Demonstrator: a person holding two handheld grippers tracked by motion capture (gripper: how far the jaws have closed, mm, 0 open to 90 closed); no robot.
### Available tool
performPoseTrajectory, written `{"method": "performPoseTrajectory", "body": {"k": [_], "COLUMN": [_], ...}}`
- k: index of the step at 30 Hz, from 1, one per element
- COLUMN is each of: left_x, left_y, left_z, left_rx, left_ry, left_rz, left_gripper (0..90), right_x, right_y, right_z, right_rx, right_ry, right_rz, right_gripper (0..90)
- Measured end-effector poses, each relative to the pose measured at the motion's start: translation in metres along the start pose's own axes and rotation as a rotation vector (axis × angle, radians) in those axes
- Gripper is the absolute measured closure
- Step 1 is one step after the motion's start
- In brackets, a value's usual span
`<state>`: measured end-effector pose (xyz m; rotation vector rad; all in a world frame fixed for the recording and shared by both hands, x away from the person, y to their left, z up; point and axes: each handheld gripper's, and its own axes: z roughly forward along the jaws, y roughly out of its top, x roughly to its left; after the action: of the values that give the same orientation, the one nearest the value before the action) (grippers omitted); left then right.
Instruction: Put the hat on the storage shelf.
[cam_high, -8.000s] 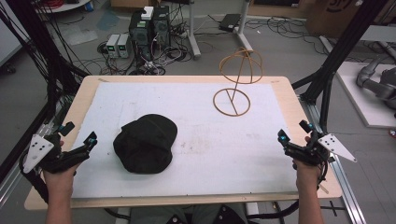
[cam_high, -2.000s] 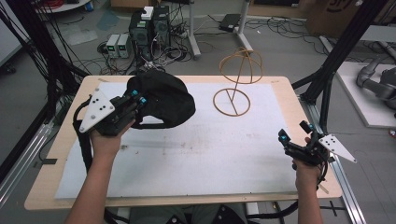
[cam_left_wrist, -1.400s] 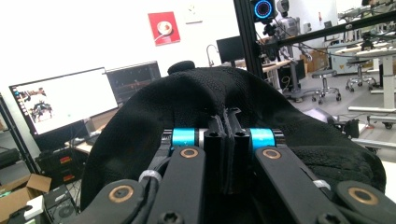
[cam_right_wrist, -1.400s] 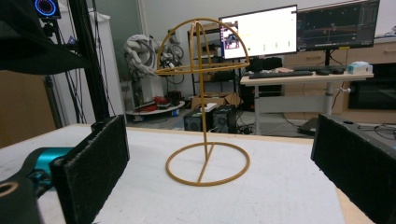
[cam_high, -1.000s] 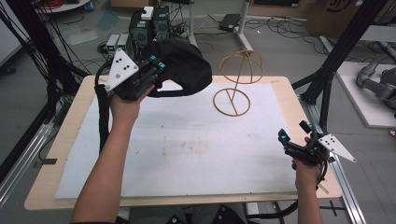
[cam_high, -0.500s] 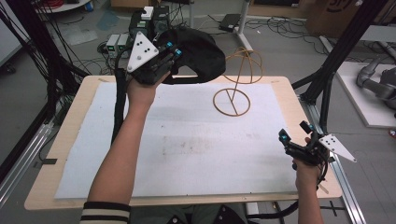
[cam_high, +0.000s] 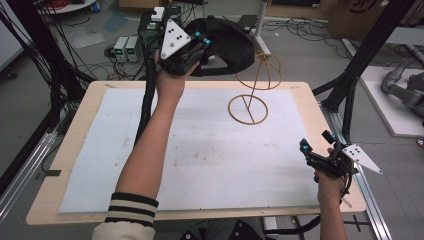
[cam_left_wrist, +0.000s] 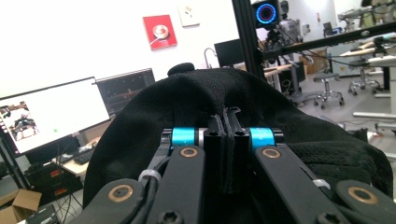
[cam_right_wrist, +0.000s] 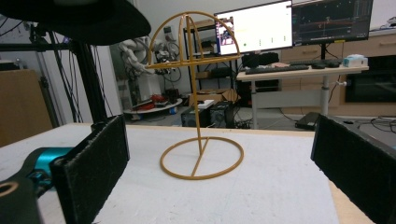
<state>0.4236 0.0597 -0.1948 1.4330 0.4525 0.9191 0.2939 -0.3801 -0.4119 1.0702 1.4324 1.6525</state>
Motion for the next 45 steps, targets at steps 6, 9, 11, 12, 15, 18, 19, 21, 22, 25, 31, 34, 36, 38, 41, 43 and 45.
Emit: {"method": "performPoseTrajectory", "body": {"k": [6,9,11,12,15,18,19,21,22,25,31,34,36,38,41,43,45], "left_x": [-0.003,-0.004,-0.006,-0.006,-0.009,-0.011,-0.012,-0.014,-0.015,-0.021,-0.032,-0.037,-0.041,-0.045,-0.05,-0.054,-0.057], "left_y": [0.0,0.001,0.001,0.001,0.001,0.001,0.001,0.001,0.001,0.001,-0.002,-0.007,-0.01,-0.013,-0.017,-0.019,-0.022], "left_z": [0.019,0.028,0.035,0.037,0.047,0.058,0.061,0.067,0.07,0.082,0.102,0.111,0.116,0.12,0.126,0.13,0.132], "left_rx": [-0.013,-0.017,-0.019,-0.021,-0.019,-0.019,-0.018,-0.018,-0.014,-0.017,0.003,0.022,0.027,0.031,0.039,0.042,0.055], "left_ry": [0.039,0.043,0.042,0.042,0.039,0.04,0.04,0.038,0.034,0.039,0.035,0.033,0.028,0.02,0.01,0.005,0.001], "left_rz": [-0.004,-0.012,-0.014,-0.016,-0.017,-0.022,-0.022,-0.021,-0.02,-0.019,-0.011,-0.011,-0.013,-0.015,-0.013,-0.012,-0.003], "left_gripper": [88.1,88.1,88.1,88.1,88.1,88.1,88.1,88.1,88.1,88.1,88.1,88.1,88.1,88.1,88.1,88.1,88.1], "right_x": [-0.002,-0.003,-0.004,-0.005,-0.006,-0.006,-0.007,-0.007,-0.007,-0.008,-0.008,-0.008,-0.009,-0.01,-0.011,-0.011,-0.012], "right_y": [-0.001,-0.001,-0.001,-0.002,-0.002,-0.002,-0.002,-0.002,-0.002,-0.003,-0.002,-0.001,-0.001,-0.001,-0.001,-0.002,-0.001], "right_z": [0.0,-0.001,-0.001,-0.002,-0.002,-0.004,-0.004,-0.005,-0.005,-0.006,-0.008,-0.008,-0.008,-0.008,-0.009,-0.009,-0.009], "right_rx": [-0.004,-0.003,-0.003,-0.002,-0.004,0.002,-0.002,-0.007,-0.004,-0.006,-0.016,-0.019,-0.023,-0.024,-0.022,-0.027,-0.027], "right_ry": [0.0,-0.001,-0.004,-0.005,-0.006,-0.009,-0.007,-0.011,-0.013,-0.013,-0.01,-0.01,-0.009,-0.01,-0.012,-0.012,-0.012], "right_rz": [0.001,0.008,0.01,0.012,0.013,0.021,0.022,0.02,0.024,0.023,0.028,0.037,0.037,0.034,0.043,0.04,0.039], "right_gripper": [3.8,3.8,3.7,3.8,3.8,3.8,3.8,3.8,3.8,3.8,3.8,3.8,3.8,3.7,3.8,3.7,3.8]}}
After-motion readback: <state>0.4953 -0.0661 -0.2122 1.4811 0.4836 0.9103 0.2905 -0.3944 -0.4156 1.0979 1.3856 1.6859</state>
